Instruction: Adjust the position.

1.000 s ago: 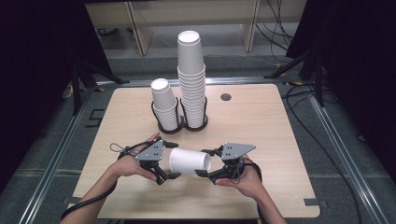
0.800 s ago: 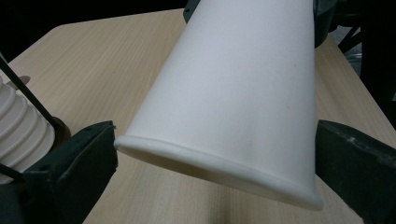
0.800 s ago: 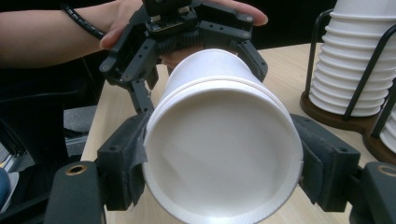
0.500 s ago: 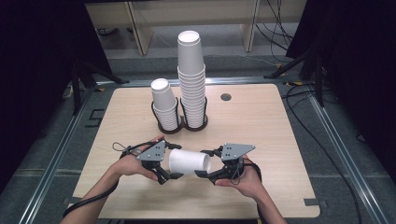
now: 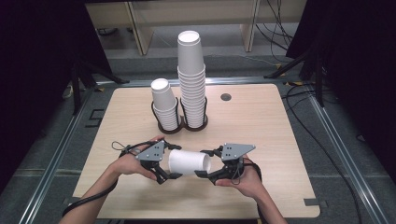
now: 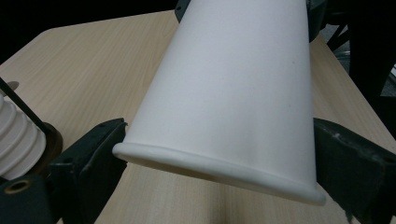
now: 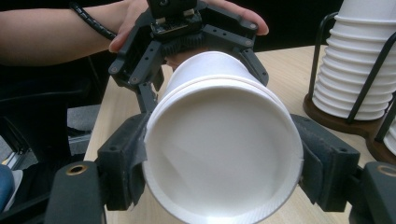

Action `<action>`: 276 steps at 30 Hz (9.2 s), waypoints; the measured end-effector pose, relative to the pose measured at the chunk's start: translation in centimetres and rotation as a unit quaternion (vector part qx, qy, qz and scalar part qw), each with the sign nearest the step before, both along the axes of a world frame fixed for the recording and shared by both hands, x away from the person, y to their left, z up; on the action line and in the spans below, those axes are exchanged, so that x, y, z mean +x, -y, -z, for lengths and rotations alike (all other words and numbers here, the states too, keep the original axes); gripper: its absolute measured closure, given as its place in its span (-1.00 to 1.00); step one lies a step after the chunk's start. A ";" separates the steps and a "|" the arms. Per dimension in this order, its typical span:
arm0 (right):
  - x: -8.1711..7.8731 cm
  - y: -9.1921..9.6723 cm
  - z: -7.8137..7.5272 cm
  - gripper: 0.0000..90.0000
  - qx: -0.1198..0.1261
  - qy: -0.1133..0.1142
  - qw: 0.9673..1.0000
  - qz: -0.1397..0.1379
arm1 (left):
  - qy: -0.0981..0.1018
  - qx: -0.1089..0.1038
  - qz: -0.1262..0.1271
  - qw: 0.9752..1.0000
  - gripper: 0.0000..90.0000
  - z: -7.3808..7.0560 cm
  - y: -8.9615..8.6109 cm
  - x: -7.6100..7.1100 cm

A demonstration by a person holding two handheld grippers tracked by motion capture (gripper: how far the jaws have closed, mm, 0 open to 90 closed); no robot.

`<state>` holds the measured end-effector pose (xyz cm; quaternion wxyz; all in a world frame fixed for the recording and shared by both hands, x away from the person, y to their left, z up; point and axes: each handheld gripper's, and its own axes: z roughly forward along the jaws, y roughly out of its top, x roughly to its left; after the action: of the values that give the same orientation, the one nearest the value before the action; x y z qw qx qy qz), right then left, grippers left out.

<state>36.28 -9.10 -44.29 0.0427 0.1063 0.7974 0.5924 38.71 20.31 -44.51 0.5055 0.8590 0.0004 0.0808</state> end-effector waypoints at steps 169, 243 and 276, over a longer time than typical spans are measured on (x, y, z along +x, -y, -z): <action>2.6 -5.5 -1.0 -0.50 -0.191 0.012 0.981 0.017 | 0.136 0.444 0.055 0.884 -0.62 -9.1 6.2 0.6; 1.7 -1.7 0.5 -0.40 -0.108 0.055 0.989 0.080 | 0.085 0.178 -0.029 0.980 -0.89 -8.7 2.8 1.6; 0.9 0.4 2.4 -0.42 -0.016 0.036 0.979 0.200 | -0.146 -0.101 -0.179 0.968 -0.85 -2.6 4.1 1.4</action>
<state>37.14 -9.50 -46.68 0.1914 0.2416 0.7672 0.5625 40.15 16.24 -41.90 0.5615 0.7920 0.2358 0.0432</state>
